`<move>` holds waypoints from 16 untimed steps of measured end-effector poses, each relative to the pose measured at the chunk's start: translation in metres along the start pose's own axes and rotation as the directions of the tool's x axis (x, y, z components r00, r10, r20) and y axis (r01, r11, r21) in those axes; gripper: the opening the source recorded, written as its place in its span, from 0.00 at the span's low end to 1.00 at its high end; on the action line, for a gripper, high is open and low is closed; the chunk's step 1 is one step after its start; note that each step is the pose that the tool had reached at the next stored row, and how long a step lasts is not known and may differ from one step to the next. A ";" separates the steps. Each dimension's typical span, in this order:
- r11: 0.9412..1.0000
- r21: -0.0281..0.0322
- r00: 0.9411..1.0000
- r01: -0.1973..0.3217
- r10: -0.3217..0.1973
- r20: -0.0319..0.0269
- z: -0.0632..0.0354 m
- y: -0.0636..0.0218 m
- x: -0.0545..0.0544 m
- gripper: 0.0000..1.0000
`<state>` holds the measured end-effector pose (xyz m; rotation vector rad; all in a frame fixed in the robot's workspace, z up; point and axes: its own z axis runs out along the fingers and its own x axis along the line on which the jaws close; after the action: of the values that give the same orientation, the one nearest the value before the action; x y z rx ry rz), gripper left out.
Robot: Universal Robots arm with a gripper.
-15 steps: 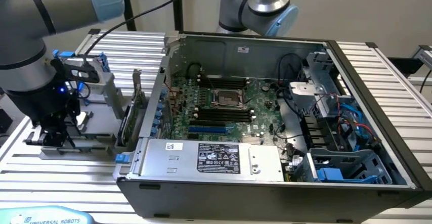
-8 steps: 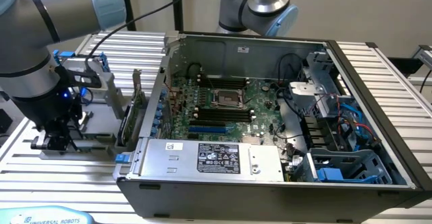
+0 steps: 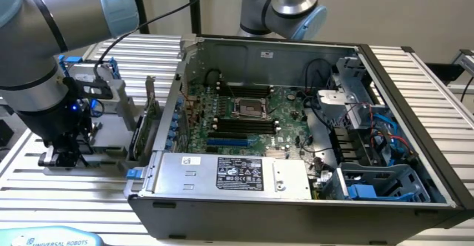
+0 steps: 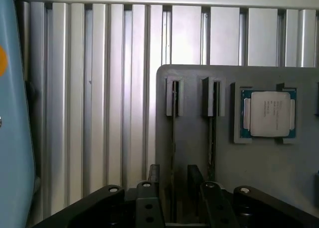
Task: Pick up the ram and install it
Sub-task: 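Pick up the ram and move it above insertion slot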
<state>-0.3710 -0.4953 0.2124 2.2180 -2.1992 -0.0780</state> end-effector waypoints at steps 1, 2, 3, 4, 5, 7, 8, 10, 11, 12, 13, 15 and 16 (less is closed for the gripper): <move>1.000 0.001 1.000 0.002 -0.002 0.002 0.0015 -0.0001 0.000 0.36; 1.000 0.002 1.000 0.004 -0.004 0.003 0.0029 -0.0002 0.000 0.36; 1.000 0.002 1.000 0.006 -0.006 0.005 0.0048 -0.0003 0.000 0.36; 1.000 0.003 1.000 0.008 -0.008 0.005 0.0064 -0.0003 0.000 0.36; 1.000 0.003 1.000 0.010 -0.010 0.007 0.0082 -0.0004 0.000 0.36; 1.000 0.003 1.000 0.012 -0.012 0.010 0.0113 -0.0004 0.000 0.36; 1.000 0.003 1.000 0.013 -0.013 0.013 0.0125 -0.0001 0.000 0.36; 1.000 0.003 1.000 0.015 -0.015 0.020 0.0143 0.0005 0.000 0.36; 1.000 0.003 1.000 0.015 -0.016 0.023 0.0149 0.0011 0.000 0.36; 1.000 0.004 1.000 0.016 -0.016 0.025 0.0153 0.0017 0.000 0.36; 1.000 0.004 1.000 0.016 -0.016 0.027 0.0155 0.0025 0.000 0.36; 1.000 0.004 0.999 0.016 -0.016 0.027 0.0160 0.0036 0.000 0.36; 1.000 0.004 0.999 0.016 -0.016 0.027 0.0163 0.0040 0.000 0.36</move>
<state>-0.3758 -0.4954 0.1963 2.2500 -2.1970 -0.1057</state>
